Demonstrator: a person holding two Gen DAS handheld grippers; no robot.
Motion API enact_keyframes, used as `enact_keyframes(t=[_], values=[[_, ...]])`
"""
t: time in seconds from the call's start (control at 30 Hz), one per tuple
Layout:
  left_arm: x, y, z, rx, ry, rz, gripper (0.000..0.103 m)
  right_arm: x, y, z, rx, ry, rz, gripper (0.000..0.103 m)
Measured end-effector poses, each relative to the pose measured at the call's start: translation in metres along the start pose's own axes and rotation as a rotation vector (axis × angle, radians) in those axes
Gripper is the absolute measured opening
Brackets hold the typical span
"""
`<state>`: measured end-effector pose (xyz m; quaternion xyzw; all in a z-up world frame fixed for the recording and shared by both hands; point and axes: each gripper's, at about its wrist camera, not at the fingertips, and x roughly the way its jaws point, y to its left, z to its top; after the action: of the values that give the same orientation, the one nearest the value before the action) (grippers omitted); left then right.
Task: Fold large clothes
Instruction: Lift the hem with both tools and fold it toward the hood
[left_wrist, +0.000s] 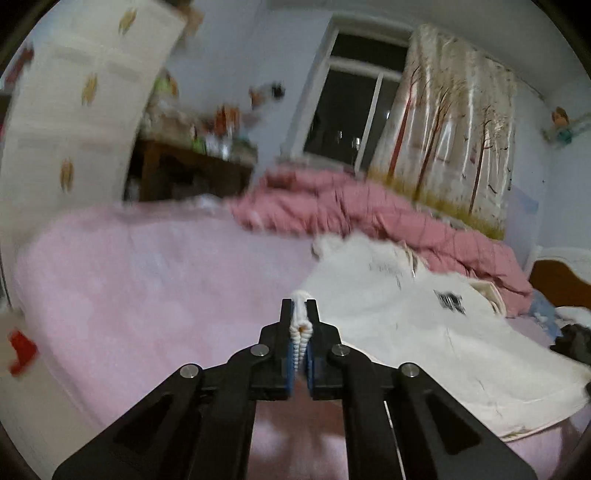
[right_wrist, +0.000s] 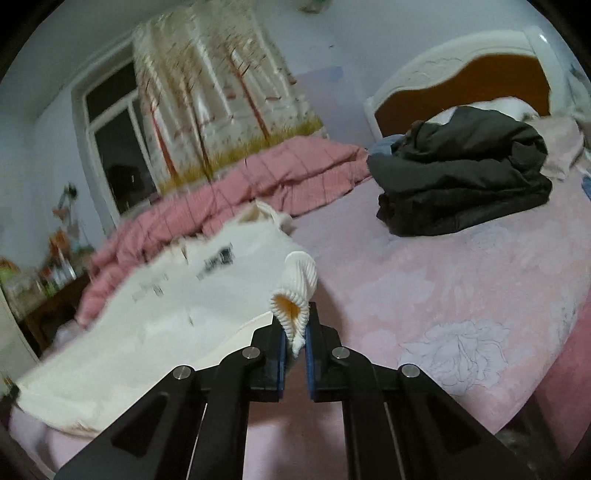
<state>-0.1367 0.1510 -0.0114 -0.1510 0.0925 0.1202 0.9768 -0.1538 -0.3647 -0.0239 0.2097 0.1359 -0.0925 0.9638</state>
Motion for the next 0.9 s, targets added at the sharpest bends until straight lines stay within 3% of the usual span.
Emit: enact_keyframes(t=[0.1, 0.23, 0.33, 0.43, 0.63, 0.77, 0.9], values=[[-0.034, 0.001, 0.014, 0.02, -0.086, -0.003, 0.005, -0.035, 0.001, 0.014, -0.029, -0.111, -0.039, 0.007], [-0.069, 0.009, 0.028, 0.025, -0.136, -0.009, 0.005, -0.076, -0.007, 0.03, -0.034, -0.162, -0.018, 0.007], [-0.078, 0.006, 0.031, 0.045, -0.145, -0.016, 0.005, -0.086, 0.001, 0.032, -0.09, -0.171, -0.026, 0.007], [-0.065, -0.001, 0.03, 0.058, -0.132, -0.005, 0.005, -0.07, 0.007, 0.03, -0.11, -0.154, -0.057, 0.007], [0.007, -0.027, 0.051, 0.054, -0.044, 0.053, 0.005, 0.022, 0.036, 0.066, -0.167, -0.038, -0.094, 0.008], [0.083, -0.049, 0.062, 0.113, 0.043, 0.097, 0.005, 0.085, 0.055, 0.089, -0.198, -0.001, -0.104, 0.008], [0.156, -0.06, 0.06, 0.09, 0.145, 0.109, 0.005, 0.15, 0.077, 0.096, -0.255, 0.053, -0.118, 0.008]])
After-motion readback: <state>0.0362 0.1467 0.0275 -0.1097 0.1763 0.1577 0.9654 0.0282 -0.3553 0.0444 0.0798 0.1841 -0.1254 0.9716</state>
